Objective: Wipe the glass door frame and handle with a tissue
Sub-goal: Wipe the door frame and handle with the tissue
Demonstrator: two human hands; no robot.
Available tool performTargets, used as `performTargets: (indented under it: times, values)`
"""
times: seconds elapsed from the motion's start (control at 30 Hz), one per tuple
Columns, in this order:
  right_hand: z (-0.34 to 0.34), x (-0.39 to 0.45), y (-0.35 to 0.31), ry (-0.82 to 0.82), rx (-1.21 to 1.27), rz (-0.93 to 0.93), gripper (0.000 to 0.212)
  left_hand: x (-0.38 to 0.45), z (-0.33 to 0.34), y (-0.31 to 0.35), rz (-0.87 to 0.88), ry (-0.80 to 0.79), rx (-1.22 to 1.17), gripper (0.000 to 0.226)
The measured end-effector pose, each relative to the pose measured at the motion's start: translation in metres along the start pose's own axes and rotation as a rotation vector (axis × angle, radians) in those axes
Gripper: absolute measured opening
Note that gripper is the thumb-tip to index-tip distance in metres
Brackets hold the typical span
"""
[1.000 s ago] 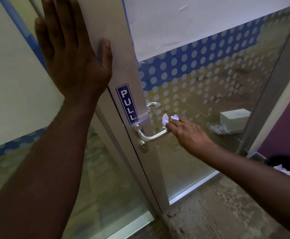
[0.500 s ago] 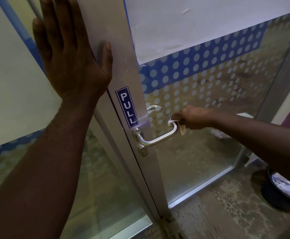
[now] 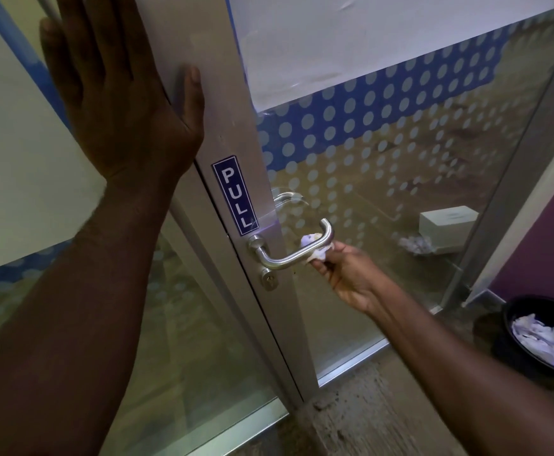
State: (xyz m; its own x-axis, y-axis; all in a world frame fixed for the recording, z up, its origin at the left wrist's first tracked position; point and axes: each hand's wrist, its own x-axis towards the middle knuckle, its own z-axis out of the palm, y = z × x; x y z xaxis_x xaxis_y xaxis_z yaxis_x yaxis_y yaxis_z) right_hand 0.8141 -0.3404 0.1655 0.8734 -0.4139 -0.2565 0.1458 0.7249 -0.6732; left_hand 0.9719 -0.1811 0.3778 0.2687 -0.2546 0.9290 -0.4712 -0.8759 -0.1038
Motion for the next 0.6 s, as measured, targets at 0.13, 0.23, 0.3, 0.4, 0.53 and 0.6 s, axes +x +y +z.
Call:
performTargets:
  times: [0.13, 0.23, 0.3, 0.4, 0.53, 0.6]
  values:
    - [0.025, -0.012, 0.037, 0.066, 0.195, -0.013, 0.031, 0.000, -0.002, 0.000, -0.011, -0.054, 0.002, 0.089]
    - [0.044, -0.016, 0.055, 0.087, 0.191, -0.027, 0.032, 0.000, -0.005, 0.002, -0.002, -0.040, -0.004, 0.088]
    - [0.056, -0.017, 0.065, 0.106, 0.165, -0.028, 0.031, -0.001, -0.008, 0.002, -0.005, -0.060, -0.001, 0.088]
    - [0.065, -0.017, 0.073, 0.118, 0.162, 0.004, 0.022, -0.001, -0.010, 0.002, -0.009, -0.077, 0.008, 0.087]
    - [0.056, -0.027, 0.079, -0.047, 0.077, 0.101, 0.024, -0.002, -0.013, 0.003, 0.009, 0.003, 0.004, 0.081]
    - [0.041, -0.037, 0.082, -0.129, -0.102, 0.119, 0.024, -0.006, -0.011, 0.001, 0.029, 0.047, -0.014, 0.077]
